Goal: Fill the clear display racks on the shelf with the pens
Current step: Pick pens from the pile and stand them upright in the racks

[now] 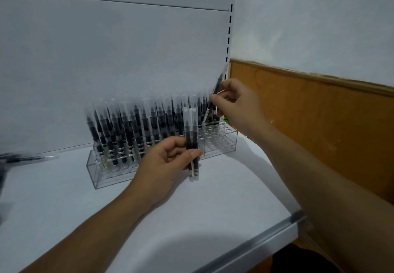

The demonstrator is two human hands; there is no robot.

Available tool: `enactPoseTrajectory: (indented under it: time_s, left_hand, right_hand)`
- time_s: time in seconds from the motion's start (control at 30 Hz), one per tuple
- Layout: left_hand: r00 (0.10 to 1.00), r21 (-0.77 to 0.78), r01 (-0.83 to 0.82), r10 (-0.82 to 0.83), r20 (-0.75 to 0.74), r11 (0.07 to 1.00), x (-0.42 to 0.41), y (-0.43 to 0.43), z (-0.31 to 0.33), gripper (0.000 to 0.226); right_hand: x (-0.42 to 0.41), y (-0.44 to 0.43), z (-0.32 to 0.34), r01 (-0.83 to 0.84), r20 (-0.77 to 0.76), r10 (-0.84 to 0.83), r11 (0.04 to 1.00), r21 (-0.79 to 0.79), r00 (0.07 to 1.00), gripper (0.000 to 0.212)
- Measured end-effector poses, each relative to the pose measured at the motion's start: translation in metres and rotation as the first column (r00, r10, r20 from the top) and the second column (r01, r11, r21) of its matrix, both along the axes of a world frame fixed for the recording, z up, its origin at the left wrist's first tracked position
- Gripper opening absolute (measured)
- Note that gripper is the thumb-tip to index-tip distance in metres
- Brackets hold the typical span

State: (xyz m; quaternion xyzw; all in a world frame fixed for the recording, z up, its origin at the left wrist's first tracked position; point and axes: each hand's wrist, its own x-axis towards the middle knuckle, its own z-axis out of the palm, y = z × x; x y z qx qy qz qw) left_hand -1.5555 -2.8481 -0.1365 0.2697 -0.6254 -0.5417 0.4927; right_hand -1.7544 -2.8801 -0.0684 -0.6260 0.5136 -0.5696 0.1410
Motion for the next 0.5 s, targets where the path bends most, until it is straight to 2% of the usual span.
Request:
enactPoseTrajectory:
  time_s: [0.23,0.37,0.5]
  left_hand:
    - [1.000,0.006,0.000,0.000,-0.023,1.000,-0.0006,0.0010,0.0011,0.015]
    - [1.000,0.000,-0.011,0.011,-0.012,1.000,-0.0005,0.0018,0.0020,0.019]
    - [1.000,-0.009,-0.018,0.018,0.003,1.000,-0.0009,0.0027,0.0030,0.021]
  right_hand:
    - [0.0015,-0.0072,-0.0030,0.043,-0.234,-0.009,0.989,0.143,0.972,0.017]
    - [0.0064,-0.0061,-0.0058,0.063,-0.429,0.067,0.957,0.282,0.901,0.018]
    - [0.0046,0.0007,-0.0056,0.113,-0.479,0.043,0.950,0.292,0.877,0.020]
